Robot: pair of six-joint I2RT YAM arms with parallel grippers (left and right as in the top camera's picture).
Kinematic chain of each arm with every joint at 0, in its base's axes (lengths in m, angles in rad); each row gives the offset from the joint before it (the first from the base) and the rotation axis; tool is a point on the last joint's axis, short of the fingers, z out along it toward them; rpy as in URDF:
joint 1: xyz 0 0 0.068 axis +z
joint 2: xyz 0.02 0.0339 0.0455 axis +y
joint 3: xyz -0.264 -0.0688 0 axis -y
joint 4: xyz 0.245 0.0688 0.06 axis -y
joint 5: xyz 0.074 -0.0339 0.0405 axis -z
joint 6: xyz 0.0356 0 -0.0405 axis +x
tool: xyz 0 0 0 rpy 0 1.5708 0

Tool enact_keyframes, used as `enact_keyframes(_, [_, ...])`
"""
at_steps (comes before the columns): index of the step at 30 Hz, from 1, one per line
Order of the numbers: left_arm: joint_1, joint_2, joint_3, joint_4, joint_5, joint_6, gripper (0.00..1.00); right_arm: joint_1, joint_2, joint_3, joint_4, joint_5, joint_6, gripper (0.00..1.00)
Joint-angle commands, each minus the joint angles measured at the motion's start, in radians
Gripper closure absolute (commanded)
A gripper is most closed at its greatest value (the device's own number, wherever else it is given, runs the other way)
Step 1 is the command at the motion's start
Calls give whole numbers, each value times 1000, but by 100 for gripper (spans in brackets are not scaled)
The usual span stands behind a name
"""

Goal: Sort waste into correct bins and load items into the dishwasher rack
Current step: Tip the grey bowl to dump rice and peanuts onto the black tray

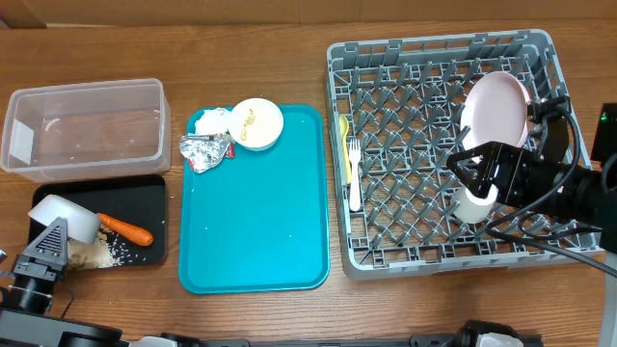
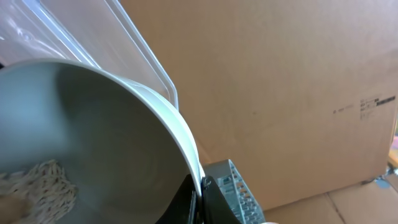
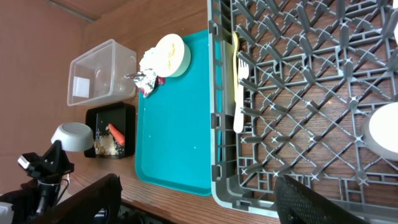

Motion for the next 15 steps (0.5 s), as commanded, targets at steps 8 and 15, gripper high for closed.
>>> enact_keyframes(8, [-144,2,-11,23,-39,158,96,0,-3,3,3,-2,1,18])
enact_keyframes(15, [-179,0,-11,25,-92,107,96,0,-3,3,-3,-2,2,18])
